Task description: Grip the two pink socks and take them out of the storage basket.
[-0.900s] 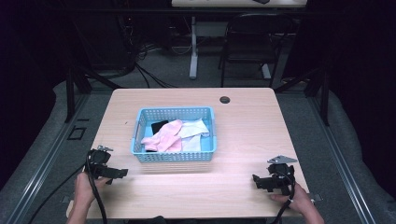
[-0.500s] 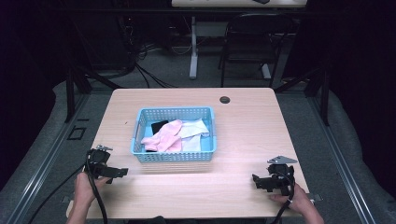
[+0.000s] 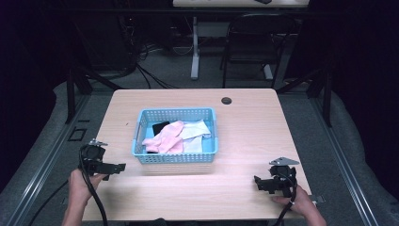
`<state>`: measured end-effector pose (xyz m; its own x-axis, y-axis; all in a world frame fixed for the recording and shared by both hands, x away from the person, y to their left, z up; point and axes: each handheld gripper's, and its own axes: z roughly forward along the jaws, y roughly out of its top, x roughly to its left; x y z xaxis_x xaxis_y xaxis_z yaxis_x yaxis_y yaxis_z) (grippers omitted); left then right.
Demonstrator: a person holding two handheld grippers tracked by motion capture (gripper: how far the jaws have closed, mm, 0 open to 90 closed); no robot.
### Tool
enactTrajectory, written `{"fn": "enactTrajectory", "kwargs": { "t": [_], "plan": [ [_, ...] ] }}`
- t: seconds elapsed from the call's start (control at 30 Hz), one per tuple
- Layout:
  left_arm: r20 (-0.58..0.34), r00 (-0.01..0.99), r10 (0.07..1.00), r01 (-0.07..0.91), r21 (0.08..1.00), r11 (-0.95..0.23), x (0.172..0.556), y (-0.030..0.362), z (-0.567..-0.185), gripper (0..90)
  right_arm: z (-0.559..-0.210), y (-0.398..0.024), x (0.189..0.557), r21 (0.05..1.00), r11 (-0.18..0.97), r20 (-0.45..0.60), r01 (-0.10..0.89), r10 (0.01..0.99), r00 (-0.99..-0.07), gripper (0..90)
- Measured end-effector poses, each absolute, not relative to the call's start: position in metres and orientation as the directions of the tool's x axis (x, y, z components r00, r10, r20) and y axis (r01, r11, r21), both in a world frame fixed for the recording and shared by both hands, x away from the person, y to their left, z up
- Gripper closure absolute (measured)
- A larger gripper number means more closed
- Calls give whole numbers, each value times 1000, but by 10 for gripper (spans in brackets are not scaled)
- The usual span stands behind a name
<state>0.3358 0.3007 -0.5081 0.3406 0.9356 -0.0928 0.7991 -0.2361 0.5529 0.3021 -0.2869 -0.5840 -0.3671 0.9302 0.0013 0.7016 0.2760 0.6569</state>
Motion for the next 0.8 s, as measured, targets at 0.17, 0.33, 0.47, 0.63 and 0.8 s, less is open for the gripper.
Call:
{"fn": "enactTrajectory", "kwargs": {
  "t": [0.17,0.33,0.47,0.63,0.8],
  "plan": [
    [-83,365,927,776,578,-254,337,296,-492,4,-584,-287,302,659,275,1,700,930,-367,0],
    [-82,385,919,755,601,-263,338,291,-479,4,-584,-287,302,659,275,2,700,930,-367,0],
    [-87,413,907,738,615,-277,341,285,-467,3,-584,-287,302,659,275,1,700,930,-367,0],
    [-78,470,879,705,633,-321,355,267,-441,5,-584,-287,302,658,275,1,701,930,-367,0],
    [-67,522,850,679,635,-367,369,246,-428,2,-584,-287,302,658,275,2,701,930,-367,0]
  ]
}}
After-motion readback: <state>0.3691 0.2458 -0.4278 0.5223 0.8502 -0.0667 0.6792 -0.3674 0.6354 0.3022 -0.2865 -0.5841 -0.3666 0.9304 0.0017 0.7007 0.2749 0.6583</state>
